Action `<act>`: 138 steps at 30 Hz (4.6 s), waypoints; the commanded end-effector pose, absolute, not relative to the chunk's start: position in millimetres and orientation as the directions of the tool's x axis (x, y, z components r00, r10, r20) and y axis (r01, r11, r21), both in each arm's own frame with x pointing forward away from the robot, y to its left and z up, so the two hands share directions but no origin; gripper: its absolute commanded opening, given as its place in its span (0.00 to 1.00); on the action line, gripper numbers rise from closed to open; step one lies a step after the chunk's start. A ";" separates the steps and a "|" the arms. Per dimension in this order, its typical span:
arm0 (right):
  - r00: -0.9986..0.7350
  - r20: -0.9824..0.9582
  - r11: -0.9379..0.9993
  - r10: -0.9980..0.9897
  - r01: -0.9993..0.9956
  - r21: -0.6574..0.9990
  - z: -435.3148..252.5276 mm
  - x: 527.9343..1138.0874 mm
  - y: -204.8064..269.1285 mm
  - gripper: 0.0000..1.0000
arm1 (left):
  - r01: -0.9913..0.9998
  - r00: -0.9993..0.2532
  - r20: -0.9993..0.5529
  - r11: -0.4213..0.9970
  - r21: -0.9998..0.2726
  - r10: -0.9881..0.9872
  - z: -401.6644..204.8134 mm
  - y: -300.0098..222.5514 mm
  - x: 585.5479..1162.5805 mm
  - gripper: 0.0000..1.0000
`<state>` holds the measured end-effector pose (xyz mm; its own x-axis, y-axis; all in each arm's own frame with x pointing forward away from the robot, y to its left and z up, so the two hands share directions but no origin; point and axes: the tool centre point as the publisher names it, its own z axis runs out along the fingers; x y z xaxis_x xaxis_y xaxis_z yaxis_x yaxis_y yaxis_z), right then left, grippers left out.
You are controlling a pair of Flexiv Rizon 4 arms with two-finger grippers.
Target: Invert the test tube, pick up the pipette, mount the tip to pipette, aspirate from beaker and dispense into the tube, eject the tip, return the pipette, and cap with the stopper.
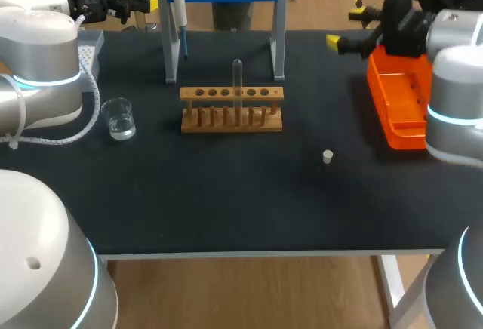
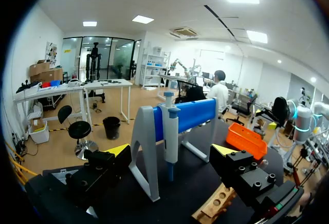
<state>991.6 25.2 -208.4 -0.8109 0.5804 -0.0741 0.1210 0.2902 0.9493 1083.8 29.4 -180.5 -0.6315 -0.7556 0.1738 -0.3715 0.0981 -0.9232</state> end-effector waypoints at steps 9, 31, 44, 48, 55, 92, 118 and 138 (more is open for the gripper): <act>-0.840 -0.061 0.247 0.539 0.089 0.965 -248.0 895.6 61.5 1.00 | -0.369 -0.631 0.173 0.097 -0.924 -0.756 -181.4 29.2 1083.7 1.00; -0.855 -0.118 0.280 0.506 0.033 0.959 -262.0 876.4 68.9 1.00 | -0.330 -0.650 0.133 0.120 -0.936 -0.748 -180.2 20.4 1067.7 1.00; -0.855 -0.118 0.280 0.506 0.033 0.959 -262.0 876.4 68.9 1.00 | -0.077 -0.785 -0.076 0.219 -0.973 -0.615 -184.8 -62.8 907.5 1.00; -0.855 -0.118 0.280 0.506 0.033 0.959 -262.0 876.4 68.9 1.00 | -0.057 -0.799 -0.088 0.221 -0.974 -0.595 -194.5 -76.5 877.6 1.00; -0.855 -0.118 0.280 0.506 0.033 0.959 -262.0 876.4 68.9 1.00 | -0.039 -0.814 -0.091 0.210 -0.977 -0.574 -218.4 -84.6 850.0 1.00; -0.949 -0.125 0.194 0.290 -0.070 0.978 -246.3 933.3 92.5 1.00 | -0.057 -0.813 -0.074 0.205 -0.977 -0.578 -230.8 -79.1 836.4 1.00; -0.999 -0.024 0.073 -0.047 -0.028 0.997 -251.7 940.3 154.4 1.00 | -0.057 -0.813 -0.074 0.205 -0.977 -0.578 -230.8 -79.1 836.4 1.00; -1.000 -0.014 0.058 -0.003 -0.014 0.998 -267.1 931.9 196.7 1.00 | -0.057 -0.813 -0.074 0.205 -0.977 -0.578 -230.8 -79.1 836.4 1.00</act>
<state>929.9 189.3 -264.1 -0.9999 -0.0015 -0.0127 -0.0128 0.0624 0.9980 837.5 -79.1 -229.8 -0.8146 -0.5754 -0.0727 -0.0592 0.2073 -0.9765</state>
